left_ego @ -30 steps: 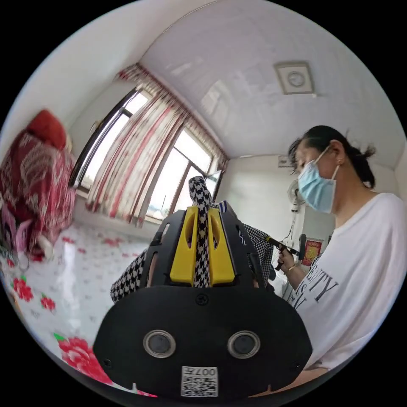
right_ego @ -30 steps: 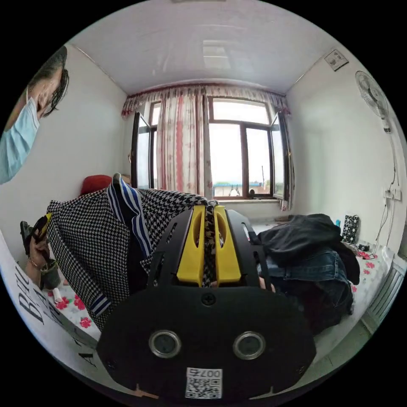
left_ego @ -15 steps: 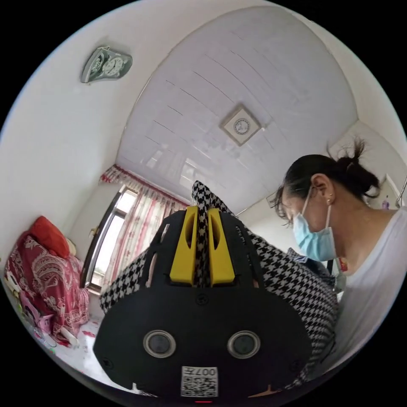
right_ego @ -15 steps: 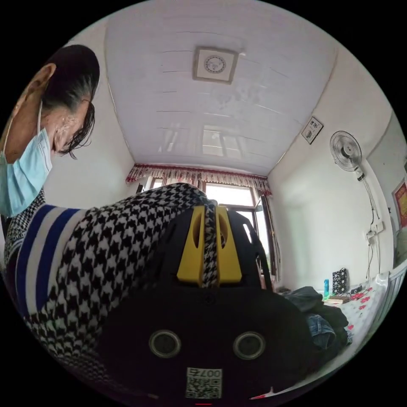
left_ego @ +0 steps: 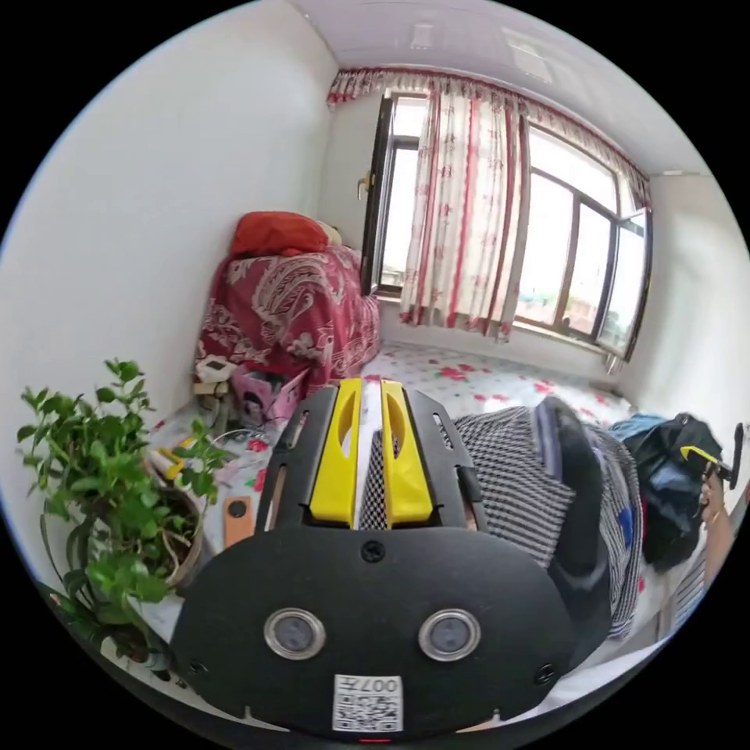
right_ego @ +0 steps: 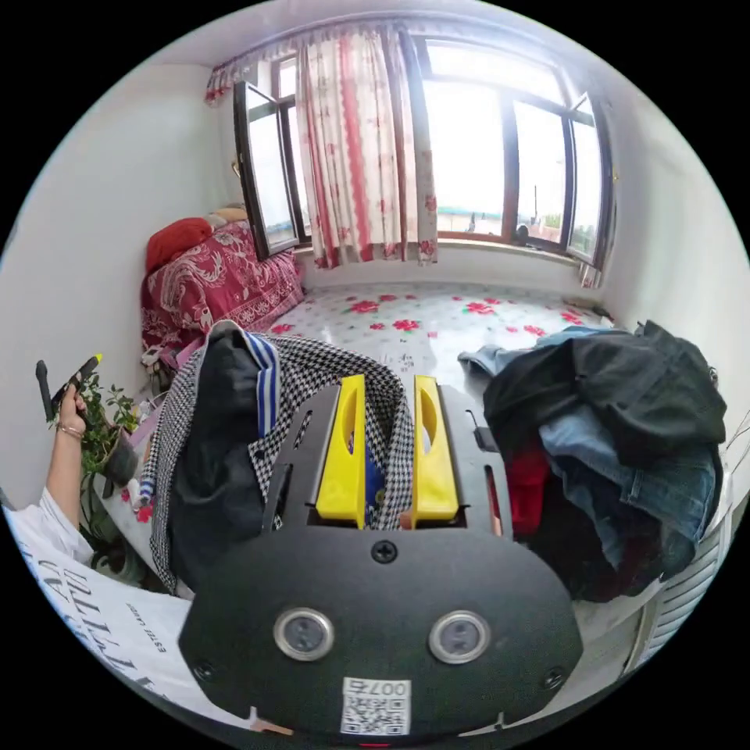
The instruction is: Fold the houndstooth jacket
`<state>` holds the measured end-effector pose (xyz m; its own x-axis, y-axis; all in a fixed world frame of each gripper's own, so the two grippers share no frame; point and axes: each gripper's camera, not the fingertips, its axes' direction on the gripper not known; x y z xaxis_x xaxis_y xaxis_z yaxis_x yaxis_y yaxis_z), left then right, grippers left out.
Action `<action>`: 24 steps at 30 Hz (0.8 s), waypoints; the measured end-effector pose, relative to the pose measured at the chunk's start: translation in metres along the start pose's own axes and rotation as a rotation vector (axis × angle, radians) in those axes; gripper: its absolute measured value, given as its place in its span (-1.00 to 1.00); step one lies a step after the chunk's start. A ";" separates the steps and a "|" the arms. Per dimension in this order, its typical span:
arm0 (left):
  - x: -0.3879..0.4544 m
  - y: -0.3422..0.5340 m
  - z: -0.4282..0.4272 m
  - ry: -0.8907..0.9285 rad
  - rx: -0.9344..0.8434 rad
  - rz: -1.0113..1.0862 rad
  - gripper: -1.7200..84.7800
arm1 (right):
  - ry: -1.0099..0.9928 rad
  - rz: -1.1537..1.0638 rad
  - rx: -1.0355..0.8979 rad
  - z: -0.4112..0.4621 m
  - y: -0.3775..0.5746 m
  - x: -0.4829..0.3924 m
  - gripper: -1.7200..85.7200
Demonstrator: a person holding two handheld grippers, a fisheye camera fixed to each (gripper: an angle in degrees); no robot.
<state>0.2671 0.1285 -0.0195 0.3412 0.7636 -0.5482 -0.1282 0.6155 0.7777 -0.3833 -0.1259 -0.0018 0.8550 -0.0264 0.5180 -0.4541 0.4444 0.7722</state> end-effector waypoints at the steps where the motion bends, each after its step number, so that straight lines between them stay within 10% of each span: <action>1: 0.001 0.035 0.005 -0.022 -0.006 0.037 -0.86 | 0.021 0.013 -0.043 0.015 0.019 0.006 -0.80; 9: 0.036 0.263 0.074 0.207 -0.627 0.013 -0.83 | 0.152 0.096 -0.537 0.123 0.189 0.056 -0.73; 18: 0.075 0.329 0.146 0.139 -0.827 0.045 -0.82 | -0.064 0.047 -0.756 0.213 0.166 0.108 -0.80; 24: 0.086 0.308 0.152 0.056 -0.861 0.049 -0.96 | -0.095 0.210 -0.390 0.132 0.106 0.203 -0.91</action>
<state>0.3986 0.3538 0.2194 0.2738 0.7875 -0.5522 -0.8100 0.4983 0.3091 -0.2908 -0.2024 0.2343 0.7194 0.0266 0.6941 -0.4713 0.7528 0.4596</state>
